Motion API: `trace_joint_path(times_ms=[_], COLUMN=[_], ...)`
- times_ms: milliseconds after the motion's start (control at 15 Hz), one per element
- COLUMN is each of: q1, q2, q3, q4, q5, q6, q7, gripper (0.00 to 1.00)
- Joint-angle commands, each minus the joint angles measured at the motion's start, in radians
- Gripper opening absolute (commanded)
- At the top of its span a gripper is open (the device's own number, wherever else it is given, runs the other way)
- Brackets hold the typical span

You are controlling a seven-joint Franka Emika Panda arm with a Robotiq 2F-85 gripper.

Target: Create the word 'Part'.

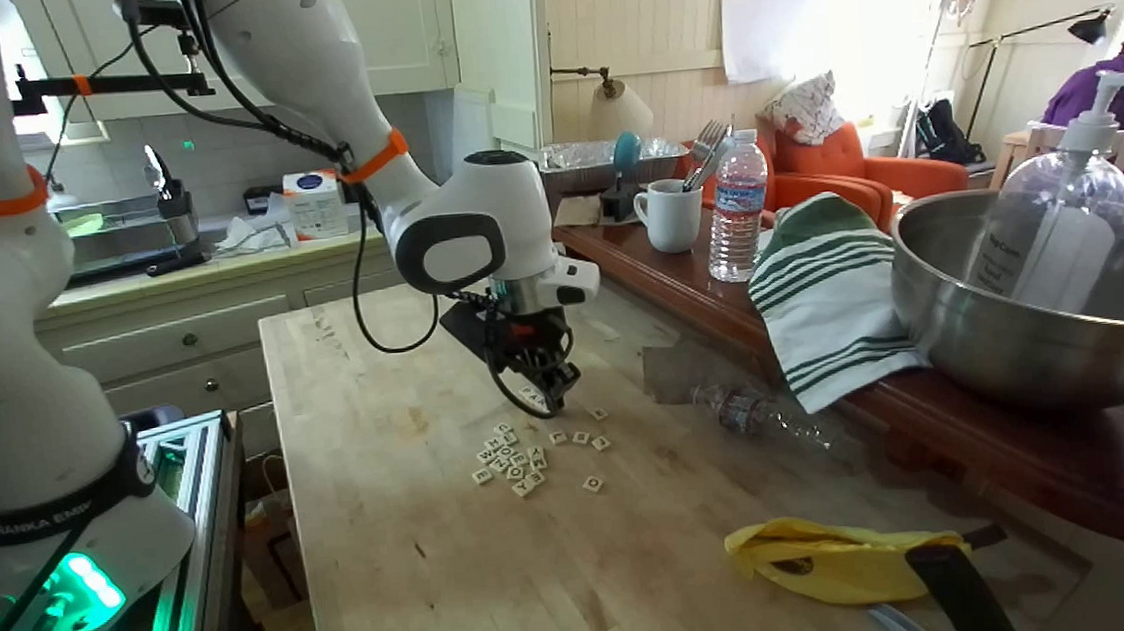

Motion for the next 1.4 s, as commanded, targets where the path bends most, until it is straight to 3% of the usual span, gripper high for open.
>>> trace_joint_path(times_ms=[0,1333], q1=[0.028,0.046], q2=[0.036,-0.098], q3=[-0.005,-0.006], q4=[-0.002,-0.070], q5=[-0.022,-0.025], q6=[-0.044,-0.034], q7=[0.044,0.063], gripper=[0.00,0.00])
